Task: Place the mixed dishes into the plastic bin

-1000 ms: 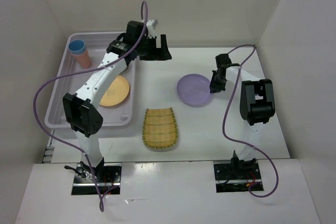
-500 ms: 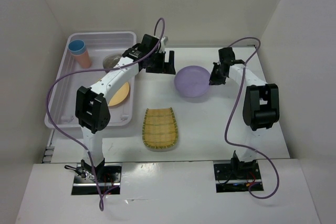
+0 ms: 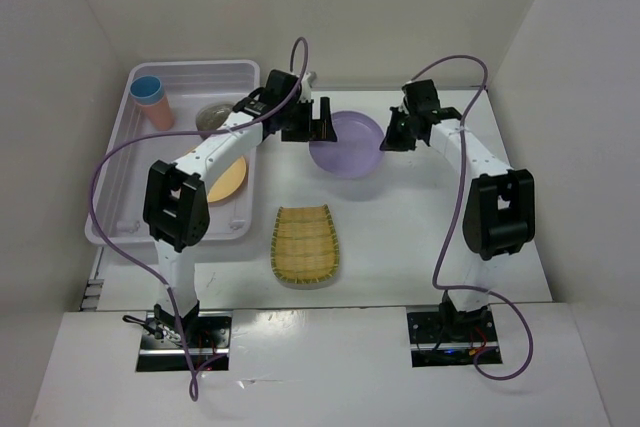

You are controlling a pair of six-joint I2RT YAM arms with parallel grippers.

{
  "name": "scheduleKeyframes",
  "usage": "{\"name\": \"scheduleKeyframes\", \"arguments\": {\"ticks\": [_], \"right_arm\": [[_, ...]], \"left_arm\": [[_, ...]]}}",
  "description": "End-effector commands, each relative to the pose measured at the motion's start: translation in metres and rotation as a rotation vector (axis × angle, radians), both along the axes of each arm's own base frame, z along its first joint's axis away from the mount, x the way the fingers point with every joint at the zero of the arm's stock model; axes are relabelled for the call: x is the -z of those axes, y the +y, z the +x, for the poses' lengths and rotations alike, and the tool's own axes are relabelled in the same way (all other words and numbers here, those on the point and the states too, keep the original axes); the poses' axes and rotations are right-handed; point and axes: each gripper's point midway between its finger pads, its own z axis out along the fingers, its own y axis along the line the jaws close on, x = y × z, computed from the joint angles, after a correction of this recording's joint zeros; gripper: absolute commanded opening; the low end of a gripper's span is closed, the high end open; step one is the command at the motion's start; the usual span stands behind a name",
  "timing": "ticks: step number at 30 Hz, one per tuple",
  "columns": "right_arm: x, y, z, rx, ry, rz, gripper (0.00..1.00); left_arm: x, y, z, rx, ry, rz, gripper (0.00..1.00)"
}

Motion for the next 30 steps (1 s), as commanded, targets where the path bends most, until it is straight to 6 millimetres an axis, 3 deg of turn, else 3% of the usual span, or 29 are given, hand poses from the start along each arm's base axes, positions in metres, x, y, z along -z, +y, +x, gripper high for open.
{"name": "scheduleKeyframes", "arguments": {"ticks": [1,7,9,12,13,14,18,23,24,25,26,27,28,30], "right_arm": [[-0.068,0.016,0.007,-0.031,-0.153,0.06,0.0],[-0.095,0.018,0.008,-0.039,-0.2,0.077,0.0],[-0.106,0.024,0.005,-0.068,-0.217,0.108,0.0],[-0.115,0.043,0.001,-0.114,-0.234,0.124,0.0],[-0.115,0.048,-0.001,-0.125,-0.234,0.125,0.0],[-0.117,0.047,0.002,-0.119,-0.246,0.121,0.0],[-0.105,0.057,-0.005,-0.148,-0.214,0.126,0.0],[-0.097,0.063,-0.005,-0.163,-0.201,0.131,0.0],[-0.097,0.063,-0.005,-0.163,-0.201,0.131,0.02],[-0.092,0.069,-0.007,-0.178,-0.187,0.136,0.05],[-0.096,0.069,-0.005,-0.179,-0.196,0.138,0.1],[-0.096,0.069,-0.005,-0.179,-0.196,0.138,0.17],[-0.096,0.069,-0.005,-0.179,-0.196,0.138,0.36],[-0.094,0.07,-0.004,-0.173,-0.2,0.145,0.47]], "left_arm": [[-0.001,0.007,0.011,-0.037,-0.014,-0.027,1.0],[0.008,0.026,0.011,-0.093,-0.004,0.0,1.0],[0.007,0.017,0.006,-0.056,0.011,-0.044,1.0],[0.004,0.009,0.004,-0.016,0.033,-0.109,0.91],[0.005,0.006,0.003,-0.017,0.049,-0.131,0.86],[0.001,0.003,0.004,-0.013,0.039,-0.15,0.7],[-0.01,-0.002,0.001,0.021,0.041,-0.21,0.35],[-0.028,0.007,0.003,0.02,0.047,-0.297,0.07],[-0.027,0.005,0.001,0.02,0.064,-0.317,0.03],[-0.045,0.008,0.001,0.027,0.035,-0.353,0.0],[-0.049,0.007,-0.002,0.03,0.032,-0.369,0.0],[-0.054,0.013,0.001,0.012,0.025,-0.38,0.0],[-0.067,0.022,-0.001,-0.005,0.009,-0.393,0.0],[-0.084,0.04,0.006,-0.049,-0.039,-0.394,0.0]]}}
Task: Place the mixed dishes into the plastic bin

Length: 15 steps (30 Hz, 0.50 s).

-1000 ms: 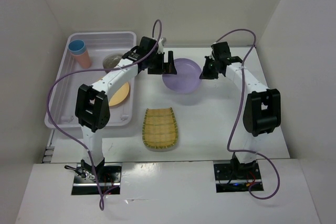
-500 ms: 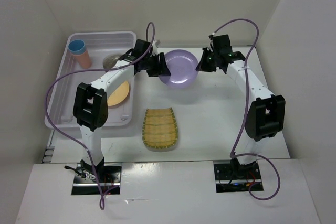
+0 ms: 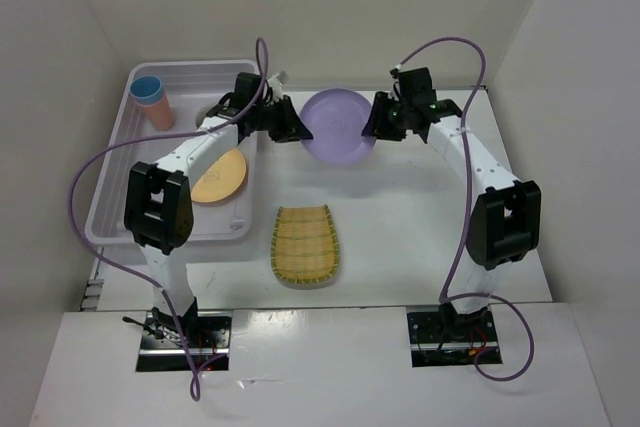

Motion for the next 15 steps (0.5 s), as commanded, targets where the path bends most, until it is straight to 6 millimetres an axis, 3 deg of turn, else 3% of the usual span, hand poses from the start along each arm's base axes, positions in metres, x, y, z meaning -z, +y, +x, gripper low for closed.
{"name": "scheduleKeyframes", "arguments": {"ticks": [1,2,3,5,6,8,10,12,14,15], "right_arm": [[-0.03,0.029,0.001,-0.07,-0.077,0.083,0.54],[-0.022,0.029,0.001,-0.07,-0.074,0.082,0.55],[-0.021,0.028,0.0,-0.07,-0.078,0.084,0.55],[-0.009,0.027,-0.004,-0.069,-0.057,0.078,0.59],[-0.005,0.027,-0.005,-0.069,-0.049,0.076,0.59],[0.002,0.034,-0.016,-0.116,-0.031,0.091,0.59],[0.002,0.046,-0.021,-0.172,-0.073,0.078,0.6],[0.003,0.064,-0.034,-0.232,-0.093,0.04,0.61],[0.009,0.078,-0.045,-0.278,-0.108,-0.031,0.63],[0.023,0.079,-0.049,-0.291,-0.072,-0.06,0.63]], "left_arm": [[-0.087,0.021,0.002,-0.057,-0.181,-0.098,0.0],[-0.096,0.043,0.01,-0.127,-0.195,-0.088,0.0],[-0.111,0.057,0.004,-0.163,-0.216,-0.082,0.0],[-0.116,0.09,0.004,-0.261,-0.226,-0.052,0.0],[-0.131,0.108,-0.006,-0.308,-0.248,-0.044,0.0],[-0.131,0.157,-0.005,-0.448,-0.257,-0.005,0.0],[-0.114,0.201,-0.021,-0.565,-0.215,0.033,0.0],[-0.089,0.224,-0.04,-0.629,-0.153,0.043,0.0],[-0.08,0.253,-0.052,-0.732,-0.126,0.043,0.0],[-0.074,0.262,-0.056,-0.767,-0.117,0.045,0.0]]}}
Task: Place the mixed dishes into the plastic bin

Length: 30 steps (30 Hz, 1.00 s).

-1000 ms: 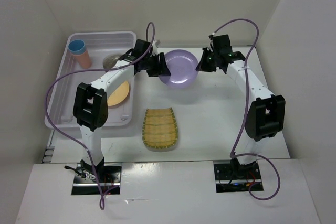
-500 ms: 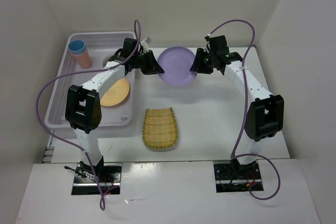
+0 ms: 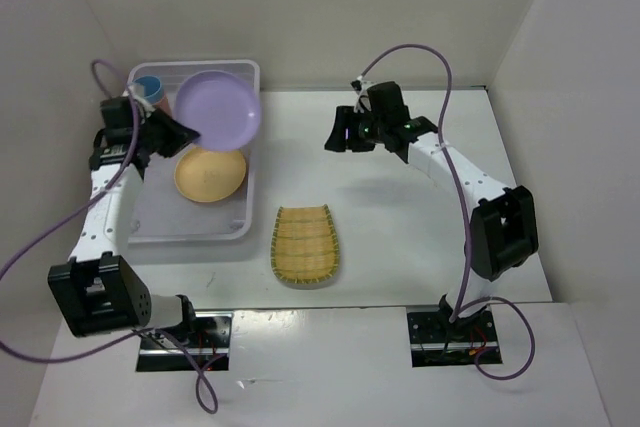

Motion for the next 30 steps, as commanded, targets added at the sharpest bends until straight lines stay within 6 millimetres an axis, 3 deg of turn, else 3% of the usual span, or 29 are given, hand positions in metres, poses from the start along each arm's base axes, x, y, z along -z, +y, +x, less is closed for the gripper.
{"name": "scheduleKeyframes", "arguments": {"ticks": [1,4,7,13,18,22,25,26,27,29,30], "right_arm": [[0.049,-0.011,-0.017,-0.01,0.053,-0.206,0.63],[0.06,-0.007,-0.03,-0.033,0.089,-0.193,0.64],[0.066,-0.009,-0.036,-0.035,0.108,-0.188,0.64],[0.113,-0.014,-0.053,-0.049,0.21,-0.273,0.64],[0.121,-0.022,-0.052,-0.02,0.209,-0.335,0.64],[0.125,-0.017,-0.057,-0.034,0.211,-0.349,0.64],[0.128,-0.009,-0.059,-0.04,0.219,-0.37,0.64],[0.131,-0.009,-0.066,-0.051,0.237,-0.383,0.64],[0.131,-0.009,-0.065,-0.044,0.231,-0.403,0.65],[0.133,-0.003,-0.07,-0.07,0.234,-0.417,0.67],[0.134,-0.001,-0.072,-0.074,0.228,-0.427,0.67]], "left_arm": [[0.008,0.059,-0.009,-0.237,-0.017,0.011,0.0],[0.016,0.087,-0.018,-0.335,-0.018,0.032,0.0],[0.042,0.1,-0.016,-0.36,0.048,0.037,0.0],[0.099,0.102,-0.008,-0.367,0.167,0.004,0.0],[0.145,0.108,-0.008,-0.396,0.284,-0.019,0.0],[0.165,0.106,-0.002,-0.398,0.317,-0.059,0.02],[0.179,0.102,0.001,-0.385,0.354,-0.089,0.14],[0.179,0.102,0.004,-0.378,0.353,-0.095,0.23],[0.184,0.101,0.001,-0.372,0.372,-0.091,0.45],[0.185,0.099,0.002,-0.363,0.382,-0.101,0.72],[0.183,0.1,0.003,-0.363,0.383,-0.101,0.8]]}}
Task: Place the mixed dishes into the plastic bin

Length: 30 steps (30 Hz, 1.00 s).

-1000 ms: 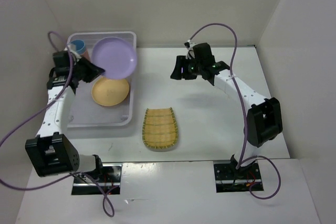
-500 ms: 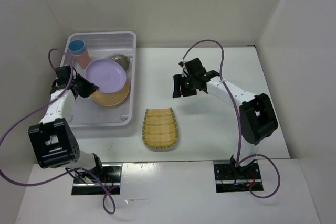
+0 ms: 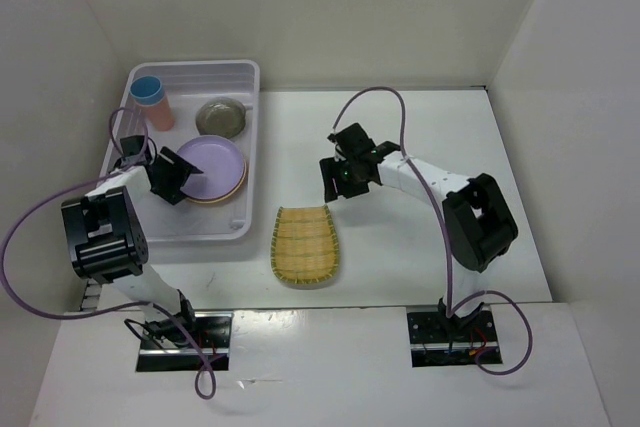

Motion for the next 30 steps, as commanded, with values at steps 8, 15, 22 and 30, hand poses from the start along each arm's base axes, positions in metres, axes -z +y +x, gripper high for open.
{"name": "scheduleKeyframes", "arguments": {"ticks": [8,15,22,30], "right_arm": [[0.012,-0.005,-0.02,-0.027,0.039,-0.063,0.67],[0.019,0.003,-0.029,-0.079,0.053,-0.052,0.67],[0.033,0.01,-0.046,-0.166,0.095,-0.003,0.67],[0.046,0.028,-0.063,-0.269,0.16,0.103,0.63]], "left_arm": [[-0.092,0.01,-0.002,-0.011,-0.143,0.114,0.99],[-0.177,0.013,-0.016,0.024,-0.299,0.246,0.99],[-0.205,-0.004,-0.025,0.131,-0.413,0.27,0.99],[-0.212,-0.012,-0.029,0.157,-0.446,0.254,0.99]]}}
